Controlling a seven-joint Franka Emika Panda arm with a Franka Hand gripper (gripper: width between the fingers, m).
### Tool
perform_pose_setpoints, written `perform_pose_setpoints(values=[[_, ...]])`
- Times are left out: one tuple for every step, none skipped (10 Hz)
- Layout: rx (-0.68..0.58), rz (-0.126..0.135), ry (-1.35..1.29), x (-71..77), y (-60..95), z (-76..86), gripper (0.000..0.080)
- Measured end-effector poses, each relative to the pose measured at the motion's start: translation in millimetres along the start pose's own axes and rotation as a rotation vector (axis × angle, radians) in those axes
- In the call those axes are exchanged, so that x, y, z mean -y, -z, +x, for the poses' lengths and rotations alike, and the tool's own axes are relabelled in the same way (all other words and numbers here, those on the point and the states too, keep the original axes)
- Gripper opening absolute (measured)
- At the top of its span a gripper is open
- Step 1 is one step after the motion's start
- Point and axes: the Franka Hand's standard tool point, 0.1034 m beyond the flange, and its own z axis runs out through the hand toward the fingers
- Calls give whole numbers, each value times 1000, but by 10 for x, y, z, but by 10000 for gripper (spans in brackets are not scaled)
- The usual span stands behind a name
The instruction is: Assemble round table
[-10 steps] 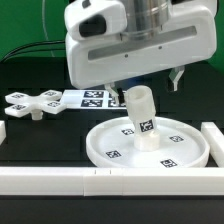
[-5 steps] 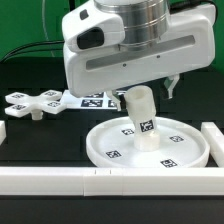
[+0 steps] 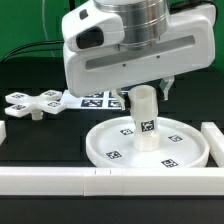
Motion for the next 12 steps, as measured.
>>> perform_pose_setpoints(values=[[-7, 4, -25, 4, 2, 5, 405], [-33, 12, -148, 18, 4, 1, 405], [-54, 9, -298, 24, -3, -38, 406], [-60, 11, -413, 26, -7, -60, 406], [-72, 14, -524, 25, -12, -71, 407], [-83, 17, -628, 31, -11, -79, 407], [-89, 22, -747, 34, -11, -87, 407], [-100, 32, -832, 33, -3, -76, 407], [-110, 40, -899, 32, 2, -68, 407], [-109, 43, -959, 35, 3, -66, 407], [-109, 46, -1008, 38, 3, -65, 407], [-108, 53, -1073, 45, 4, -63, 407]])
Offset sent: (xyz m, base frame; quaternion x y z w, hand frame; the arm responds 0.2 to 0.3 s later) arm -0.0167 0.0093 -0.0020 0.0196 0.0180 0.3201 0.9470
